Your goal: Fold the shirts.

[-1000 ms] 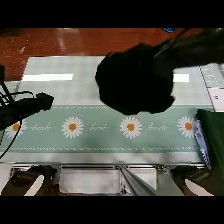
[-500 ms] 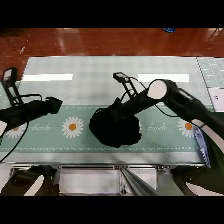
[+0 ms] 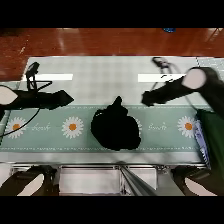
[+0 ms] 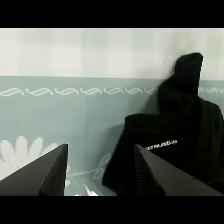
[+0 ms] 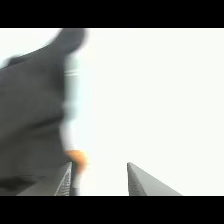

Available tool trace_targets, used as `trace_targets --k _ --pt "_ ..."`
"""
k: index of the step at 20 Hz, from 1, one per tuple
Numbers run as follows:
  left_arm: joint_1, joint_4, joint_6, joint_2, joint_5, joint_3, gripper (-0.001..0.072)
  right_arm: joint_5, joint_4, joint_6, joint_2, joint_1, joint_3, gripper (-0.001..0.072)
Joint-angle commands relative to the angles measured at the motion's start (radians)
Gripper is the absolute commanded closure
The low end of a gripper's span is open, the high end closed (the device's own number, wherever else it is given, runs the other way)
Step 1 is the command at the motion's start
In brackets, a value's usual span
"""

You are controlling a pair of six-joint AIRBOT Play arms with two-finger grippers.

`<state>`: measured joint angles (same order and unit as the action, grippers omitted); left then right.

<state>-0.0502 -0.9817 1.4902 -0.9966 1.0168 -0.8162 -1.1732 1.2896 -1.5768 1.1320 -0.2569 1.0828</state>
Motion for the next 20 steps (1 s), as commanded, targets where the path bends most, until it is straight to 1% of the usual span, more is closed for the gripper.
trace_targets --k 1,3,4,6,9,11,13,14,15,16,17,18,19,20 --pt "0.025 0.177 -0.175 -0.212 0.14 -0.025 0.02 -0.002 0.093 -0.044 -0.191 0.257 -0.133 0.0304" --pt "-0.015 0.22 -0.254 -0.339 0.222 -0.015 0.02 0.005 0.027 -0.037 -0.284 0.365 -0.3 0.0304" --pt "-0.039 0.243 -0.304 -0.398 0.273 -0.015 0.02 0.005 -0.024 -0.013 -0.328 0.402 -0.386 0.0304" --pt "-0.078 0.283 -0.395 -0.478 0.349 -0.016 0.02 0.006 -0.092 0.012 -0.397 0.442 -0.514 0.0304" --pt "-0.101 0.371 -0.497 -0.513 0.369 -0.015 0.02 0.006 -0.134 0.014 -0.452 0.448 -0.626 0.0304" --pt "-0.102 0.46 -0.541 -0.514 0.362 -0.016 0.02 0.016 -0.192 0.02 -0.451 0.446 -0.681 0.0304" --pt "-0.106 0.496 -0.553 -0.518 0.343 -0.015 0.0209 0.057 -0.264 0.027 -0.451 0.446 -0.74 0.0304" --pt "-0.112 0.496 -0.555 -0.518 0.328 -0.015 0.0298 0.086 -0.315 0.041 -0.451 0.446 -0.773 0.0304" --pt "-0.119 0.496 -0.555 -0.518 0.311 -0.015 0.0477 0.114 -0.369 0.056 -0.451 0.446 -0.803 0.0304" --pt "-0.127 0.496 -0.555 -0.518 0.294 -0.016 0.0562 0.138 -0.417 0.076 -0.451 0.446 -0.823 0.0304" --pt "-0.134 0.495 -0.555 -0.518 0.277 -0.016 0.0582 0.156 -0.46 0.097 -0.451 0.446 -0.834 0.0304" --pt "-0.138 0.495 -0.555 -0.518 0.261 -0.016 0.0651 0.161 -0.502 0.125 -0.449 0.446 -0.835 0.0304" --pt "-0.138 0.496 -0.555 -0.518 0.246 -0.016 0.0688 0.16 -0.555 0.164 -0.44 0.446 -0.835 0.0305" --pt "-0.136 0.496 -0.555 -0.517 0.236 -0.016 0.0689 0.153 -0.61 0.208 -0.423 0.446 -0.835 0.0305"
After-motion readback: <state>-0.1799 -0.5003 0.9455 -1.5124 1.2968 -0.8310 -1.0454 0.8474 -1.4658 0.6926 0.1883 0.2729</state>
